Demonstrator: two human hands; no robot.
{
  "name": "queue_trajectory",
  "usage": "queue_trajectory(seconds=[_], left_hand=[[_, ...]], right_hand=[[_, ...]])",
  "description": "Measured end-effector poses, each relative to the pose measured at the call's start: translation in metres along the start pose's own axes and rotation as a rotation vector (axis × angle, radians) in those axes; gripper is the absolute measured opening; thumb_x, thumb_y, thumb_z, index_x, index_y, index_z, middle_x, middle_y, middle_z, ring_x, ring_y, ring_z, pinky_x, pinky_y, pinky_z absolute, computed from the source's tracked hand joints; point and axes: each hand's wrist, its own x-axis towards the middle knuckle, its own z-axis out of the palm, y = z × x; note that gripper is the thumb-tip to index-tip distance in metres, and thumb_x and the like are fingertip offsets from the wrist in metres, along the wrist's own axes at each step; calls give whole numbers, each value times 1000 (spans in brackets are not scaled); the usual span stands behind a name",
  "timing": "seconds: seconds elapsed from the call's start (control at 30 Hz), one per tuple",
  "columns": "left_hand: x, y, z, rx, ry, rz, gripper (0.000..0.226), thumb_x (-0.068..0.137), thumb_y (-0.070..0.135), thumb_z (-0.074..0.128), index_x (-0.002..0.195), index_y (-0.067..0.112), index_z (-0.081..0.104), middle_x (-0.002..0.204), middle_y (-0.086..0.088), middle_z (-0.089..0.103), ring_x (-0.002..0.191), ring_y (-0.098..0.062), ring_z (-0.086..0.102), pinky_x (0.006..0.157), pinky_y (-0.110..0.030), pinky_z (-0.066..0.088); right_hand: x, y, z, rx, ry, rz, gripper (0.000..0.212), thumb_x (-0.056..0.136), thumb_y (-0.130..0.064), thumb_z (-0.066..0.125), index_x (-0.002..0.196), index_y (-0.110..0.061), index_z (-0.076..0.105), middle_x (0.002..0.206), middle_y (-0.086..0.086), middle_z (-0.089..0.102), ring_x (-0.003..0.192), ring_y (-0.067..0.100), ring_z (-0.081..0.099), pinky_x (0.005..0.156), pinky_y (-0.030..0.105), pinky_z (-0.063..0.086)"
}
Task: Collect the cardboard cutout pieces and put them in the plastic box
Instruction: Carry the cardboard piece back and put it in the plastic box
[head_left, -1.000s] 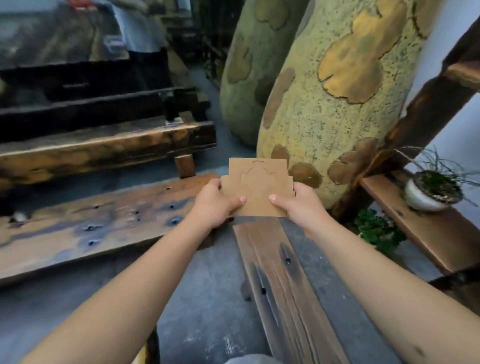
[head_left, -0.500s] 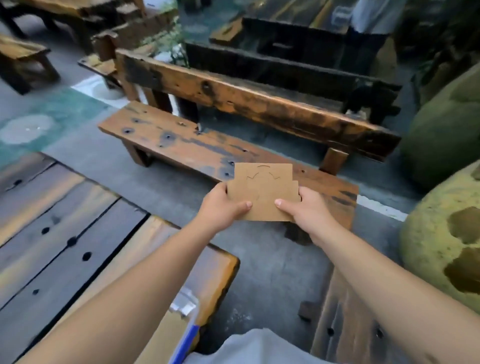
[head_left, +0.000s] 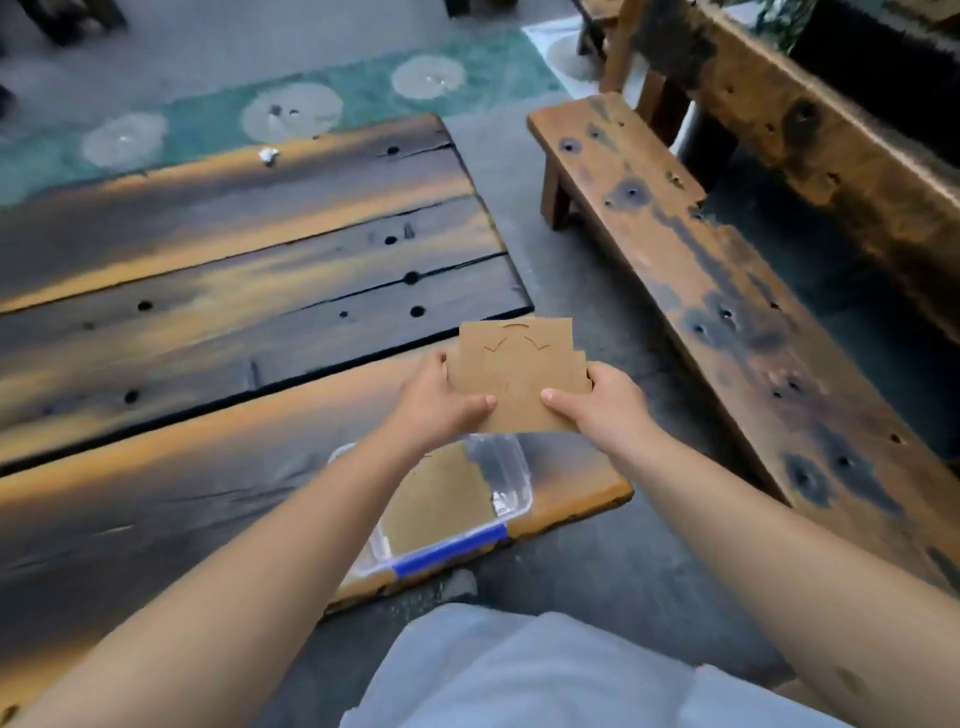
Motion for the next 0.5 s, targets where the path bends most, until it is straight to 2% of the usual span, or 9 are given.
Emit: queue_trajectory(seconds=[0.07, 0.13, 0.23, 0.33, 0.4, 0.5], left_hand=[[-9, -25, -10, -54, -2, -59, 51, 73, 20, 81, 113, 21, 49, 111, -3, 64, 95, -19, 61, 87, -35, 53], [-17, -48, -18, -32, -13, -137, 51, 75, 21, 80, 118, 18, 51, 117, -6, 64, 99, -21, 60, 88, -34, 51], [-24, -81, -24, 21, -17, -250, 61, 77, 26, 77, 128, 13, 47, 120, -7, 62, 108, -24, 60, 90, -35, 51], [-24, -109, -26, 2, -71, -325, 61, 80, 28, 75, 130, 11, 43, 125, -8, 60, 113, -25, 58, 95, -39, 49], [-24, -121, -24, 12, -94, -342, 54, 82, 29, 72, 127, 13, 46, 121, -6, 61, 107, -24, 60, 90, -37, 51], [-22, -136, -22, 9, -94, -348, 33, 83, 26, 68, 110, 19, 52, 91, 4, 60, 83, -16, 56, 69, -27, 47]], right_hand=[[-1, 1, 27, -7, -93, 6, 35, 80, -28, 77, 110, -21, 62, 97, -6, 65, 83, 5, 61, 67, 21, 47], [-3, 3, 51, -76, -155, 18, 41, 80, -27, 77, 116, -17, 59, 103, -4, 64, 93, 15, 62, 78, 29, 51], [-7, 11, 81, -113, -227, 43, 49, 81, -22, 77, 121, -14, 52, 112, 2, 62, 99, 18, 59, 83, 33, 50], [-9, 19, 108, -157, -266, 94, 42, 80, -19, 77, 113, -19, 51, 120, 8, 65, 108, 24, 61, 96, 43, 51], [-9, 26, 118, -239, -280, 113, 41, 79, -22, 78, 111, -21, 52, 120, 9, 66, 111, 27, 61, 98, 47, 49], [-10, 33, 129, -371, -299, 144, 46, 79, -31, 77, 117, -17, 55, 120, 9, 67, 110, 29, 61, 97, 47, 49]])
